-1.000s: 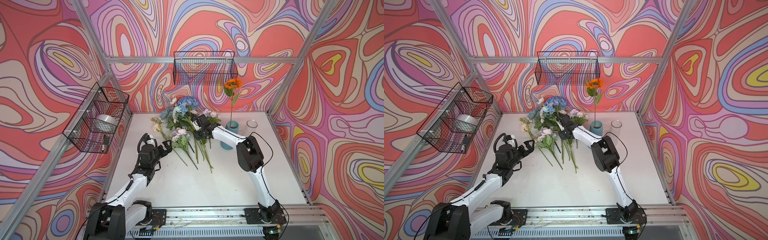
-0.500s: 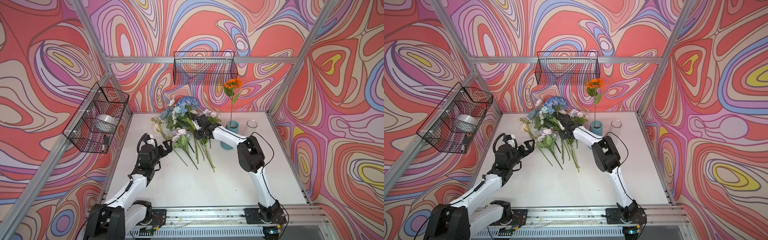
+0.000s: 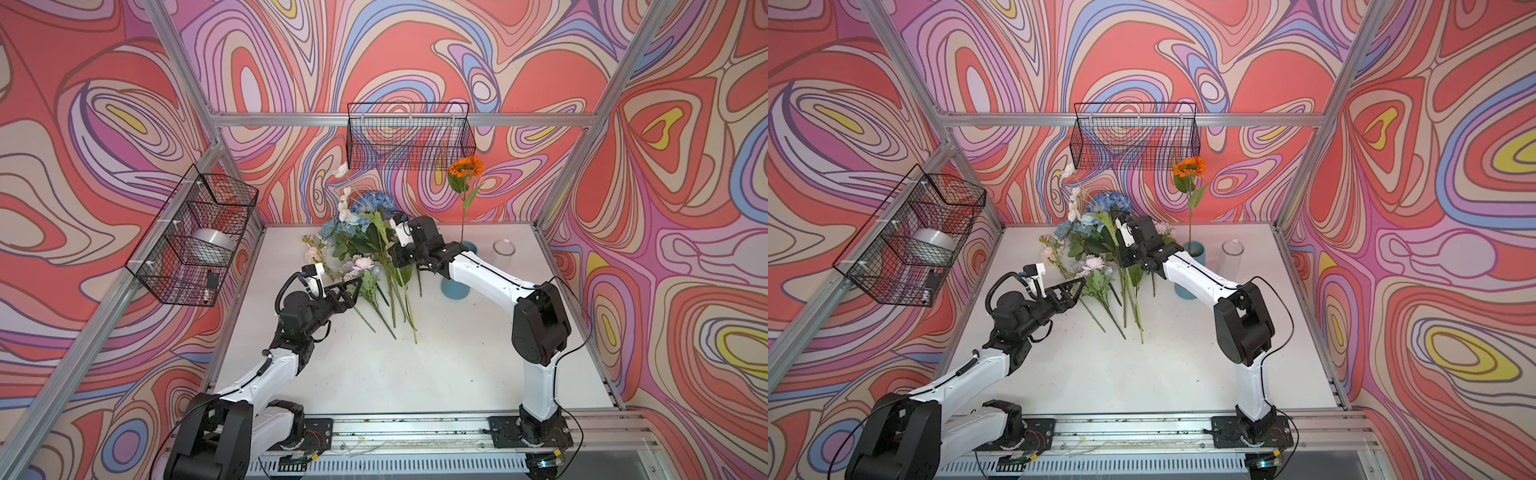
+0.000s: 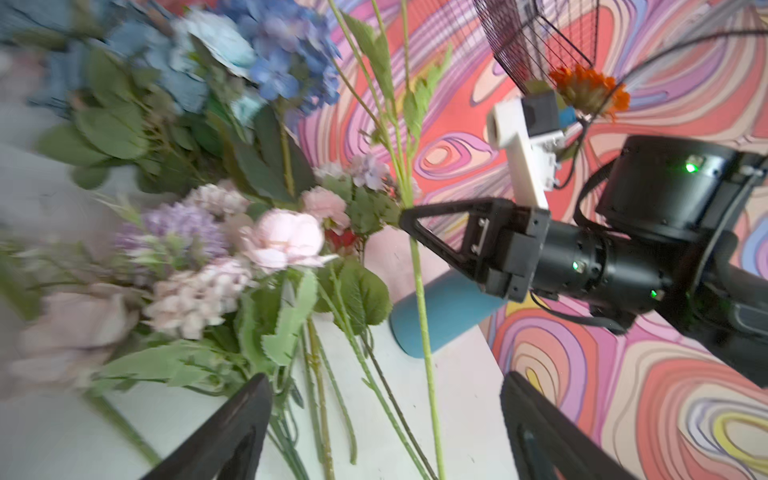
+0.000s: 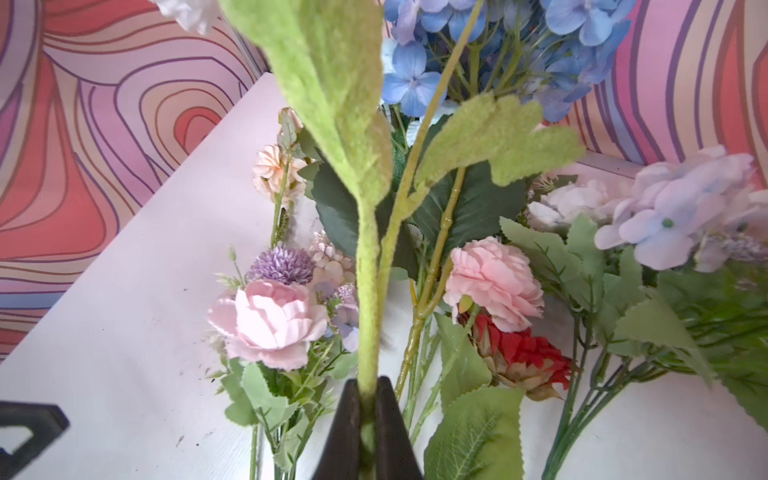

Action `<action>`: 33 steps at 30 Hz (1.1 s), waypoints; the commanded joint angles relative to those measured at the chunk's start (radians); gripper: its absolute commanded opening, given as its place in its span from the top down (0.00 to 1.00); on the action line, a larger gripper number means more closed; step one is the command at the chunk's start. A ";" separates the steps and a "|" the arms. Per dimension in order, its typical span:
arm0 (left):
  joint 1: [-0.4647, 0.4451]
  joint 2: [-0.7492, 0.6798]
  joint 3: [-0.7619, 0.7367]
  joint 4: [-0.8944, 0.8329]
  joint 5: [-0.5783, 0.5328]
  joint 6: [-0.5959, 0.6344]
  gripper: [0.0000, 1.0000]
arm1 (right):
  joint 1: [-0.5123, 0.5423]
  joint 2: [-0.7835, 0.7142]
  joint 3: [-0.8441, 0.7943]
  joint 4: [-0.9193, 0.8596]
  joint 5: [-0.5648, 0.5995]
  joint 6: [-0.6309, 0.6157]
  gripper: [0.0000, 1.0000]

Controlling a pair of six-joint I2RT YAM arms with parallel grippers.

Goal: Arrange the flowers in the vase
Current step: 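Lift the grasped white flower stem with right gripper while left gripper moves toward the pile, then raise the white flower with the right gripper and carry it above the teal vase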

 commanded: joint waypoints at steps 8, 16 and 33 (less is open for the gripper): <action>-0.119 0.249 0.003 0.401 0.138 -0.123 0.23 | 0.066 -0.130 -0.332 0.473 0.047 -0.195 1.00; -0.148 0.401 0.058 0.561 0.213 -0.184 0.30 | 0.068 -0.184 -0.305 0.452 0.157 -0.251 1.00; -0.218 0.309 0.183 0.397 0.195 -0.070 0.28 | 0.066 -0.377 -0.247 0.359 0.202 -0.219 1.00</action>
